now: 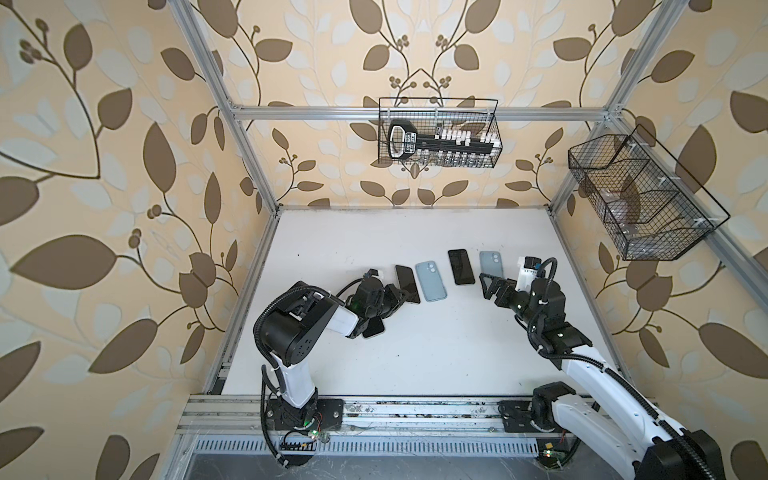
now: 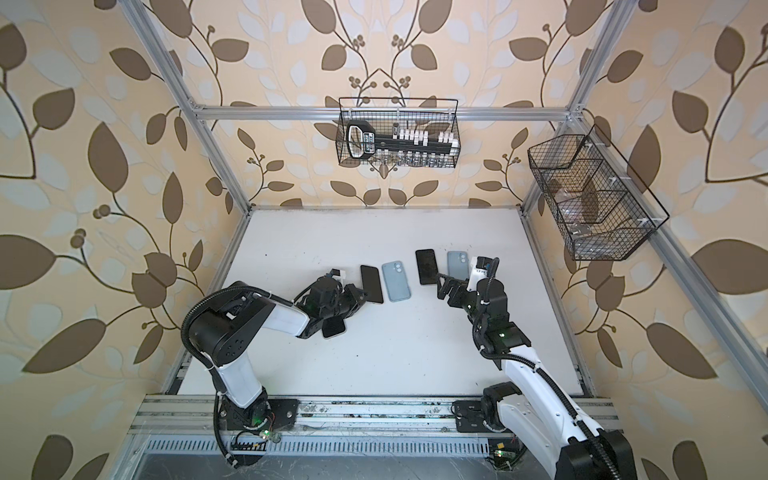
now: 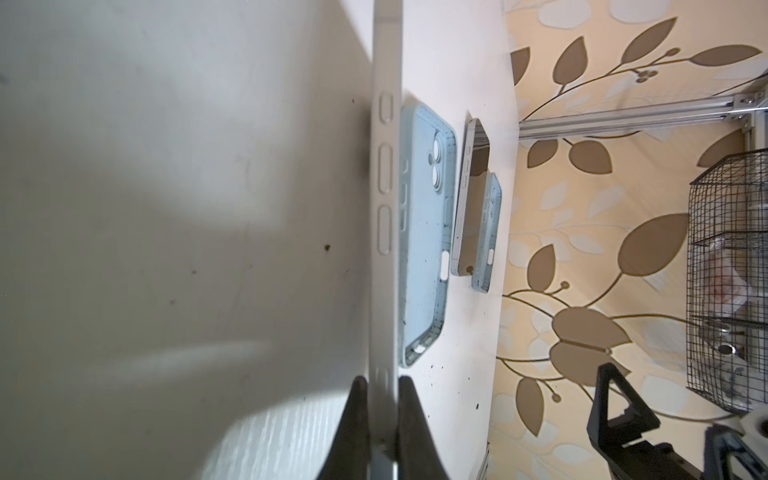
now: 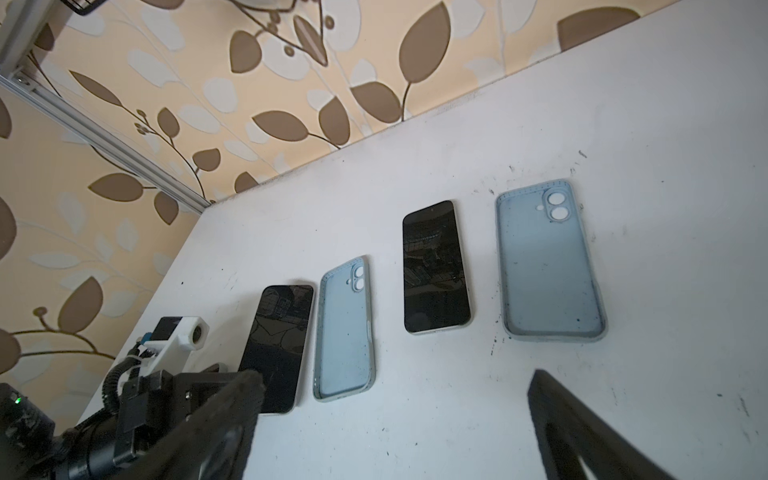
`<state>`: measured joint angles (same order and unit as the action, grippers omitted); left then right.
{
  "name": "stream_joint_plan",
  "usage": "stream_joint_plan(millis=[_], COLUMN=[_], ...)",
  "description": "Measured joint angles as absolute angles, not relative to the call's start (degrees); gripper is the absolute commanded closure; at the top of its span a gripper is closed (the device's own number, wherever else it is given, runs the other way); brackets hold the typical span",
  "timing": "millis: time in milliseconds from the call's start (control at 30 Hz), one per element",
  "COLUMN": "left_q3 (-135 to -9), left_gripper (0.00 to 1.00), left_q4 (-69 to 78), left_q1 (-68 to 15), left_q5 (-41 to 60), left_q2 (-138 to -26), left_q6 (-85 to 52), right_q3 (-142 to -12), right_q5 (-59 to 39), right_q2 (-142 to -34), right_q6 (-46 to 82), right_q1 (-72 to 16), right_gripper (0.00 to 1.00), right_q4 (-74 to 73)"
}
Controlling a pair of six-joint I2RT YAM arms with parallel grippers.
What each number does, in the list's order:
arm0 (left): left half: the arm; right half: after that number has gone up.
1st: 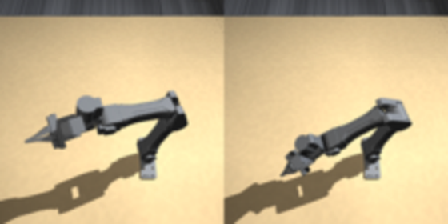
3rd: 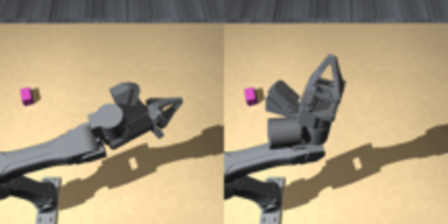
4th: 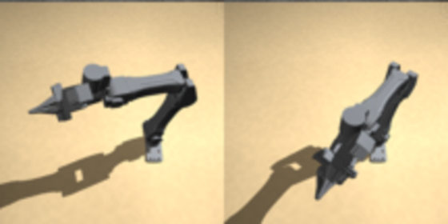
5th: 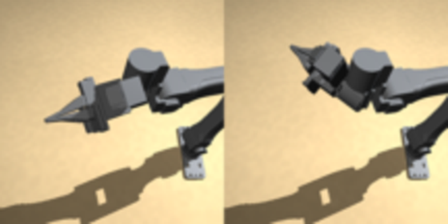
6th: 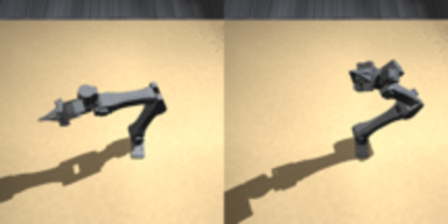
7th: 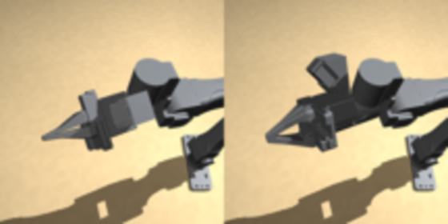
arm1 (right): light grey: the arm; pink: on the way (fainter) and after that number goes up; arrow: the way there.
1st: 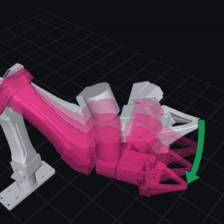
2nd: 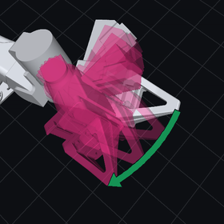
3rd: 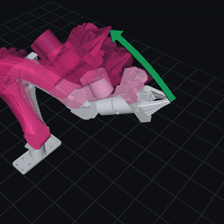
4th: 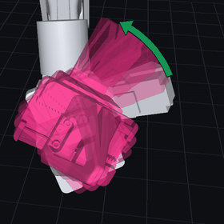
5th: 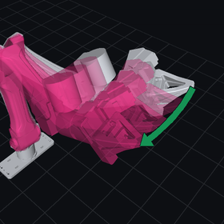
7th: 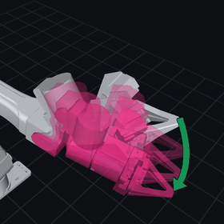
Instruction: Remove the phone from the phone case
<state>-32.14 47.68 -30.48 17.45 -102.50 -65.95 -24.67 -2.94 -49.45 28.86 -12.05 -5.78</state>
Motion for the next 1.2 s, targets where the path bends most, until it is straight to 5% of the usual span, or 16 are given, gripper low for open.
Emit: stream_joint_plan(millis=[167,733,1200], left_q3=[-32.1,-33.8,-37.5], left_gripper=[0.69,0.60,0.01], left_q4=[46.6,41.1,17.0], left_q1=[-30.8,-30.8,-30.8], left_q5=[16.0,14.5,9.2], left_q2=[-102.5,-102.0,-84.9], left_q6=[-66.2,-64.8,-57.5], right_q3=[-24.7,-24.7,-30.8], right_q5=[-3.8,-6.3,-6.1], right_q2=[-49.2,-49.2,-55.1], right_q6=[28.6,28.0,25.7], right_q1=[-10.5,-9.3,-14.9], right_gripper=[0.00,0.00,0.00], right_q4=[-4.7,-2.4,4.2])
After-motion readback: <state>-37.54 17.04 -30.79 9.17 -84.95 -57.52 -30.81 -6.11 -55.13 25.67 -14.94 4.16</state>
